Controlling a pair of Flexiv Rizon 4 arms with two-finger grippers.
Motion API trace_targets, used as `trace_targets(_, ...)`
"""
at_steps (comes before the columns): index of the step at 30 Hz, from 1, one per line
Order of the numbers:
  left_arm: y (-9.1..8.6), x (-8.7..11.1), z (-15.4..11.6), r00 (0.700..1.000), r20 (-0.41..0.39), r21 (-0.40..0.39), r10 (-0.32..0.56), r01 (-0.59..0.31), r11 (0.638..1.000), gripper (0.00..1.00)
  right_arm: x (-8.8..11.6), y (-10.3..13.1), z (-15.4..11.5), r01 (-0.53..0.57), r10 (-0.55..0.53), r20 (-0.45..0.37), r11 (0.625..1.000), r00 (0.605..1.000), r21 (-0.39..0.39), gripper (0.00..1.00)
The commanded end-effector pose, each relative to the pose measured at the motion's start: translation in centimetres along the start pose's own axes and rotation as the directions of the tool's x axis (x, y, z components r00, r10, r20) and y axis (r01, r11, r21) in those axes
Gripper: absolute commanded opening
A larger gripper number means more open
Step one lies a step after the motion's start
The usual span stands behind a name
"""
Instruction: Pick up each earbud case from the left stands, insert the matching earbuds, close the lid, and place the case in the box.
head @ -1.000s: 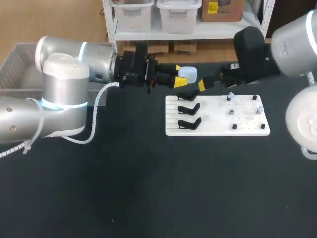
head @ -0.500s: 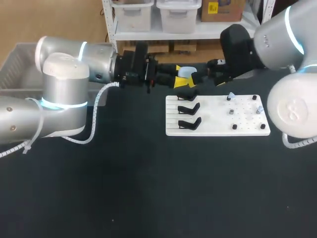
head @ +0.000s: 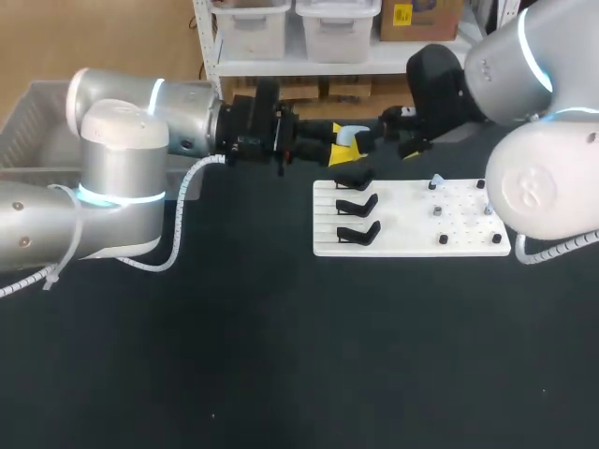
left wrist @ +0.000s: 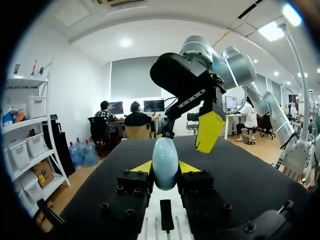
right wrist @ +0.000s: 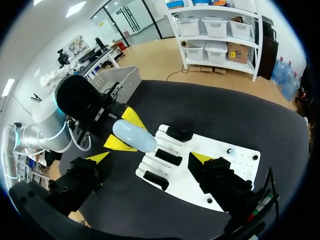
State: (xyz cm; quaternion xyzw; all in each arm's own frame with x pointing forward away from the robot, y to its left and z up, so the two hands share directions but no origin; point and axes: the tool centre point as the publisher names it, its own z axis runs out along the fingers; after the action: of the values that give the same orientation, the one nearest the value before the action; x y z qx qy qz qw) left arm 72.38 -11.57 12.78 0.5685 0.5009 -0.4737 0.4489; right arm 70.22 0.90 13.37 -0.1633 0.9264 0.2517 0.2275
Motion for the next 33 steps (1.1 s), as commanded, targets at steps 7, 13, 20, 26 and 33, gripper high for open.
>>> trace_targets(7, 0.1, 0.1, 0.0, 1.000, 0.000, 0.002, 0.000, 0.000, 1.000, 0.00, -0.7, -0.6, 0.6, -0.012, 0.012, -0.007, 1.000, 1.000, 0.011, 1.00)
trace_targets(13, 0.1, 0.1, 0.0, 1.000, 0.000, 0.002, 0.000, 0.000, 1.000, 0.00, -1.0, -0.9, 0.6, -0.017, 0.017, -0.003, 1.000, 1.000, 0.017, 1.00)
trace_targets(20, 0.1, 0.1, 0.0, 1.000, 0.000, 0.002, 0.000, 0.000, 1.000, 0.00, -1.6, -1.3, 0.3, -0.029, 0.029, 0.019, 0.999, 0.999, 0.030, 1.00)
trace_targets(26, 0.1, 0.1, 0.0, 1.000, 0.000, 0.002, 0.000, 0.000, 1.000, 0.00, -2.5, -1.7, -0.5, -0.037, 0.034, 0.051, 0.998, 0.998, 0.045, 1.00)
trace_targets(33, 0.1, 0.1, 0.0, 1.000, 0.000, 0.002, 0.000, 0.000, 1.000, 0.00, -3.2, -2.0, -2.9, 0.051, -0.064, 0.098, 0.990, 0.993, 0.128, 1.00)
